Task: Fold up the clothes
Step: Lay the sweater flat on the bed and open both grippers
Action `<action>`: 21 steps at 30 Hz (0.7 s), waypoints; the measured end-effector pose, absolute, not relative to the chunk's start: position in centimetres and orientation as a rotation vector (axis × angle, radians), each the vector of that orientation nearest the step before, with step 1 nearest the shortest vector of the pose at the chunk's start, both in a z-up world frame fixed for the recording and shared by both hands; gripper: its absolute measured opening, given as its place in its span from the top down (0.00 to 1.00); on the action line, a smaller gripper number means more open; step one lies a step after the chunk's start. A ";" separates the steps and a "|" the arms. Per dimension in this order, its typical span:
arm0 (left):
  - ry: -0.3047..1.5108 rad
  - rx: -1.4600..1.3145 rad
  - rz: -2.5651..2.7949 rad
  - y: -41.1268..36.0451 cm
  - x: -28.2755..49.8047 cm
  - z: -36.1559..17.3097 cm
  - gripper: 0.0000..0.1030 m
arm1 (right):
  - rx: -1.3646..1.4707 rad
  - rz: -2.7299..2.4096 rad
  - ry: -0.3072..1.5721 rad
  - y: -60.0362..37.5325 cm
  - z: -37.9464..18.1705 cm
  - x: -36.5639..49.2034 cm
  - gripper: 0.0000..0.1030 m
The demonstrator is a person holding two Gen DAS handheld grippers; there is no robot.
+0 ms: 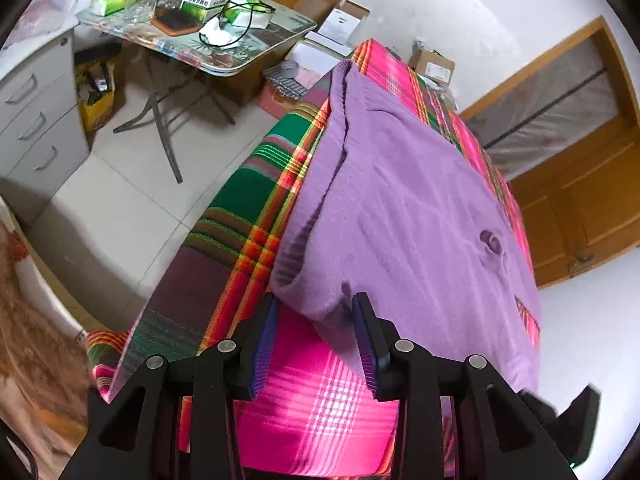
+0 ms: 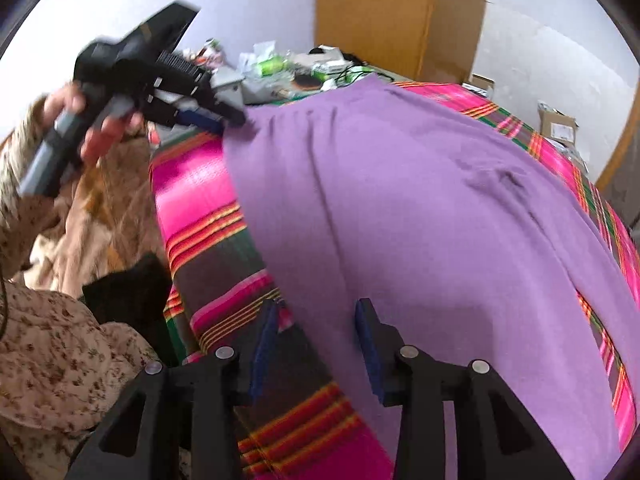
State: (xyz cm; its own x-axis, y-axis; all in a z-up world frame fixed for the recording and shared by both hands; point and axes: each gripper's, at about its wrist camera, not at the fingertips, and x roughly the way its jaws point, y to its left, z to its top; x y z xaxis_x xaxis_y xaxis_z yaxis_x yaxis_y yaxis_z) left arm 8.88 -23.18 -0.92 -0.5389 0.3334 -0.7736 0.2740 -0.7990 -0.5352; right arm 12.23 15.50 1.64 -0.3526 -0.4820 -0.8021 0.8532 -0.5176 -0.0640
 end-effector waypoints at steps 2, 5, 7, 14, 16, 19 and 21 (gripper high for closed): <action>-1.033 -1.473 2.537 -23.5 8.6 -1.0 0.63 | 0.925 -1.982 0.625 15.1 1.6 12.5 0.58; -1.115 -1.438 2.516 -23.9 8.4 -1.3 0.62 | 0.900 -2.015 0.620 15.0 1.6 12.8 0.59; -1.147 -1.416 2.515 -24.1 8.4 -1.4 0.63 | 0.908 -2.021 0.586 15.0 1.6 12.7 0.72; -1.133 -1.304 2.560 -24.5 8.5 -0.4 0.90 | 0.837 -2.105 0.537 14.2 3.1 12.5 0.97; -1.141 -1.253 2.593 -25.1 8.9 0.3 0.90 | 0.799 -2.111 0.490 14.1 4.3 12.5 0.97; -1.158 -1.193 2.631 -25.9 9.3 1.3 0.90 | 0.773 -2.093 0.442 13.7 5.2 12.5 0.97; -1.143 -1.173 2.655 -26.4 9.4 1.7 0.90 | 0.775 -2.075 0.438 13.4 5.0 12.6 0.98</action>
State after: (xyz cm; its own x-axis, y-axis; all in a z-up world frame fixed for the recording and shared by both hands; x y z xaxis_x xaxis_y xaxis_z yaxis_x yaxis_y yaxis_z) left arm 9.40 -26.39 1.69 -0.7172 0.2943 -0.6316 0.2565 -0.7312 -0.6321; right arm 12.56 13.42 5.00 -0.4419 -0.6017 -0.6653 0.8193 -0.5727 -0.0263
